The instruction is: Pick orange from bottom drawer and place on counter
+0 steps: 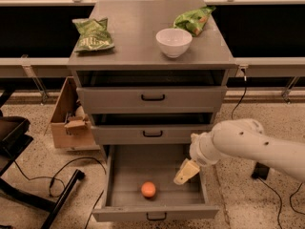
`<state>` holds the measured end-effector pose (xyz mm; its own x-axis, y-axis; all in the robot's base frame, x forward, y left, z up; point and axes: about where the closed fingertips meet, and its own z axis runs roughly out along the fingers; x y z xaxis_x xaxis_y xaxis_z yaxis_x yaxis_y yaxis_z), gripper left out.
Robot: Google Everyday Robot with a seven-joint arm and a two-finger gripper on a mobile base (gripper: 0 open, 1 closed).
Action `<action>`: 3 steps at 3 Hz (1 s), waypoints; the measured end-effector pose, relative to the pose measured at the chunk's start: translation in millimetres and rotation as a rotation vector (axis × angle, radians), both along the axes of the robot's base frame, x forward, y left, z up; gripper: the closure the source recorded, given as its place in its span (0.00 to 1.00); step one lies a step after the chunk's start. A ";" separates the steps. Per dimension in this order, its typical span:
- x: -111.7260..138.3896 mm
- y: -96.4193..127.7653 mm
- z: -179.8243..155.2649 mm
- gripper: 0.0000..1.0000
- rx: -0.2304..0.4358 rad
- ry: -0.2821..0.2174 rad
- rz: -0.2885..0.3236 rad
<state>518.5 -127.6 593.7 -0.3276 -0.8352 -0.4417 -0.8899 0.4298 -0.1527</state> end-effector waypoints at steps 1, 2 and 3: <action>21.8 33.6 -88.4 0.00 0.166 0.015 -0.001; 35.4 54.1 -144.6 0.00 0.236 0.026 0.003; 64.6 74.4 -180.4 0.00 0.259 0.089 0.017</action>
Offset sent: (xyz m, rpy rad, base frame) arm 0.0529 0.0757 -0.2105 0.3210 0.0357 0.0036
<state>583.1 -53.3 413.3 -0.3614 -0.7038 -0.6116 -0.9025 0.4289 0.0398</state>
